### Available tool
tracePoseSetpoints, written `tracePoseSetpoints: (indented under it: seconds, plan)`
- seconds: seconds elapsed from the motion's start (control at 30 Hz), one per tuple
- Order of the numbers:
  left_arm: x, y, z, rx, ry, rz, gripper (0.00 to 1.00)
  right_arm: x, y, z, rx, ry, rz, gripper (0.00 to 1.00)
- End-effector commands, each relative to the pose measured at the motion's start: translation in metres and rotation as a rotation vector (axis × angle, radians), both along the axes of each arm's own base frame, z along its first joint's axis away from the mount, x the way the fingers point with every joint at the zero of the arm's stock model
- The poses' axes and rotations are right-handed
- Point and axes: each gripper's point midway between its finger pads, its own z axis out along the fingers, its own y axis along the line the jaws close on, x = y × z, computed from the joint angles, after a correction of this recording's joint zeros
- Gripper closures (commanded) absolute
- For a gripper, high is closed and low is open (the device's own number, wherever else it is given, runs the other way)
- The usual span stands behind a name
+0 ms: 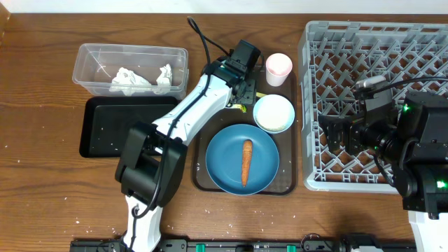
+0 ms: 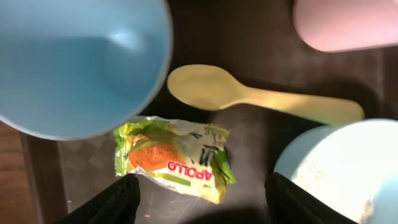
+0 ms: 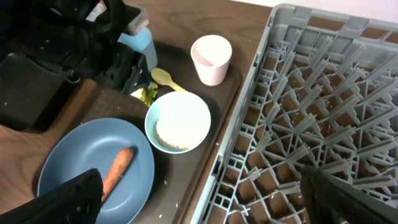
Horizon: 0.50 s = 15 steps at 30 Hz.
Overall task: Sort waste into correct bins and load items into the dishwasher rack
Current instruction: 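Reach the left gripper to the snack wrapper and grasp it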
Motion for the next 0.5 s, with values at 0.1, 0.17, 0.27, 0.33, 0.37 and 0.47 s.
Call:
tracePoseSetpoints:
  seconds: [0.1,0.17,0.27,0.33,0.37,0.47]
  plan:
    - [0.004,0.015,-0.036,0.069,0.027,0.118,0.33,0.000,0.001,0.006,0.010,-0.012,0.002,0.01]
    - [0.004,0.015,-0.040,0.073,0.033,0.117,0.33,0.000,0.001,0.006,0.009,-0.012,0.002,0.01]
    - [0.003,0.015,-0.043,0.077,0.038,0.117,0.35,0.000,0.001,0.006,0.009,-0.011,0.002,0.01]
    - [0.003,0.015,-0.043,0.077,0.038,0.117,0.39,0.000,0.001,0.006,0.010,-0.012,0.002,0.01]
    - [0.004,0.015,-0.043,0.075,0.036,0.117,0.44,0.000,0.001,0.006,0.009,-0.012,0.002,0.01]
    - [0.004,0.015,-0.043,0.075,0.036,0.117,0.56,0.000,0.001,0.006,0.009,-0.012,0.002,0.01]
